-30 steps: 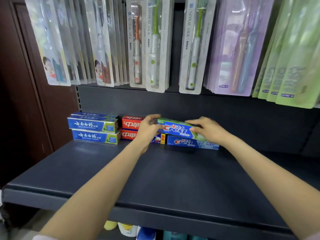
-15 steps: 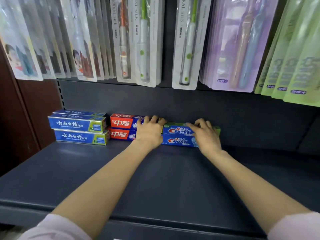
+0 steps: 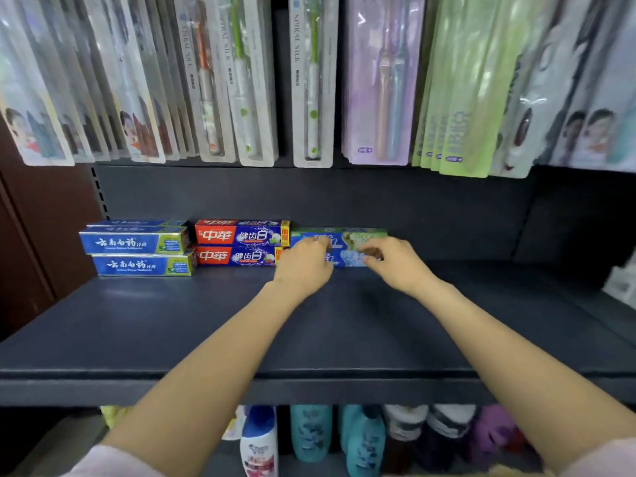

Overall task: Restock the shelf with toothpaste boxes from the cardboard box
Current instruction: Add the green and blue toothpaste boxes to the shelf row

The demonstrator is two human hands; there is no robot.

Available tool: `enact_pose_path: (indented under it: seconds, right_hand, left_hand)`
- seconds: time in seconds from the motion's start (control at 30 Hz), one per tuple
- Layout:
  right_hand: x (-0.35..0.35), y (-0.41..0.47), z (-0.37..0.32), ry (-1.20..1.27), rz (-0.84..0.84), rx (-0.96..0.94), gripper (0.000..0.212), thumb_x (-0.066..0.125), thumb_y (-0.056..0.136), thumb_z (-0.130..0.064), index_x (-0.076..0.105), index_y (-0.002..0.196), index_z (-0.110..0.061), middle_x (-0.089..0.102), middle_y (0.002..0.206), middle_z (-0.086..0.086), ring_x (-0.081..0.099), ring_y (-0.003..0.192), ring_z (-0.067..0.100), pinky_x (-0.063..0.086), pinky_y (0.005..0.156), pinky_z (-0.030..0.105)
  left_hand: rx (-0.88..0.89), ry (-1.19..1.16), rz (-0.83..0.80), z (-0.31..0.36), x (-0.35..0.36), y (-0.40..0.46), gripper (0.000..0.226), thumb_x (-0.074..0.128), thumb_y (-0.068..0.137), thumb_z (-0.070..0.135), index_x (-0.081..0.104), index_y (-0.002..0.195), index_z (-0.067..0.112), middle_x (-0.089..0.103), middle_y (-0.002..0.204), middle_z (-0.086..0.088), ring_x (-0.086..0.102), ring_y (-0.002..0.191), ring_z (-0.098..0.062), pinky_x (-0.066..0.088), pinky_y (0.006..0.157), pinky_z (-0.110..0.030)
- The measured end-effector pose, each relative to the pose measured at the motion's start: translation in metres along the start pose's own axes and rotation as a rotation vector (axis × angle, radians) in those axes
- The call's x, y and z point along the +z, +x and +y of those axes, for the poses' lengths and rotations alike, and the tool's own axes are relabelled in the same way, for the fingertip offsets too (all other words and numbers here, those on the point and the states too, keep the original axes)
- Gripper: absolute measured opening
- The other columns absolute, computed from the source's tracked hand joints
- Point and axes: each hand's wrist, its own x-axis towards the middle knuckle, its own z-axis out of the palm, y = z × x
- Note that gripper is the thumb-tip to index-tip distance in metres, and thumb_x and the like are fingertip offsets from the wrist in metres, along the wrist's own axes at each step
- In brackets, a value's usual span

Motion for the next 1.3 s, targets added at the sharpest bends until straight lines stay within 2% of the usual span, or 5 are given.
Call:
enact_pose_path:
  seconds: [0.3, 0.6, 0.73, 0.93, 1.3]
  right_hand:
    - [-0.054, -0.173, 0.03, 0.115, -0.131, 0.066, 0.017, 0.054, 0.09, -0.012, 0.065, 0.08, -0.019, 0.066, 0.072, -0.001, 0.062, 0.067, 0.011, 0.048, 0.07, 0.027]
    - [0.015, -0.288, 0.103, -0.033, -0.468, 0.213, 0.023, 0.051, 0.087, -0.011, 0.07, 0.098, -0.011, 0.071, 0.103, 0.012, 0.065, 0.099, 0.031, 0.048, 0.085, 0.035]
    - [0.068, -0.309, 0.134, -0.038, -0.571, 0.276, 0.029, 0.055, 0.089, -0.015, 0.064, 0.115, -0.009, 0.065, 0.118, 0.014, 0.06, 0.111, 0.03, 0.045, 0.092, 0.033]
    - [0.139, -0.319, 0.157, 0.03, -0.775, 0.282, 0.092, 0.078, 0.072, -0.019, 0.026, 0.147, -0.014, 0.038, 0.143, 0.012, 0.036, 0.133, 0.029, 0.033, 0.107, 0.031]
    - [0.186, -0.315, 0.18, 0.013, -0.731, 0.342, 0.089, 0.086, 0.059, -0.025, 0.034, 0.13, -0.014, 0.029, 0.126, 0.008, 0.029, 0.122, 0.026, 0.033, 0.105, 0.035]
  left_hand:
    - [-0.046, -0.362, -0.031, 0.116, 0.008, -0.13, 0.018, 0.052, 0.086, 0.02, 0.068, 0.096, 0.019, 0.071, 0.099, -0.003, 0.062, 0.098, -0.024, 0.052, 0.085, -0.037]
    - [-0.111, -0.309, -0.398, 0.159, 0.099, -0.225, 0.018, 0.05, 0.089, 0.018, 0.06, 0.077, 0.01, 0.064, 0.09, -0.017, 0.06, 0.097, -0.036, 0.048, 0.079, -0.038]
    - [-0.172, -0.234, -0.595, 0.152, 0.15, -0.241, 0.028, 0.048, 0.09, 0.014, 0.065, 0.106, -0.001, 0.065, 0.114, -0.022, 0.058, 0.111, -0.037, 0.046, 0.092, -0.038]
    - [-0.307, -0.218, -0.767, 0.138, 0.207, -0.251, 0.034, 0.047, 0.093, 0.012, 0.058, 0.12, -0.005, 0.059, 0.126, -0.023, 0.055, 0.118, -0.035, 0.043, 0.096, -0.036]
    - [-0.252, -0.086, -1.061, 0.133, 0.249, -0.265, 0.047, 0.07, 0.082, 0.018, 0.054, 0.124, 0.005, 0.058, 0.126, -0.011, 0.056, 0.116, -0.029, 0.044, 0.095, -0.032]
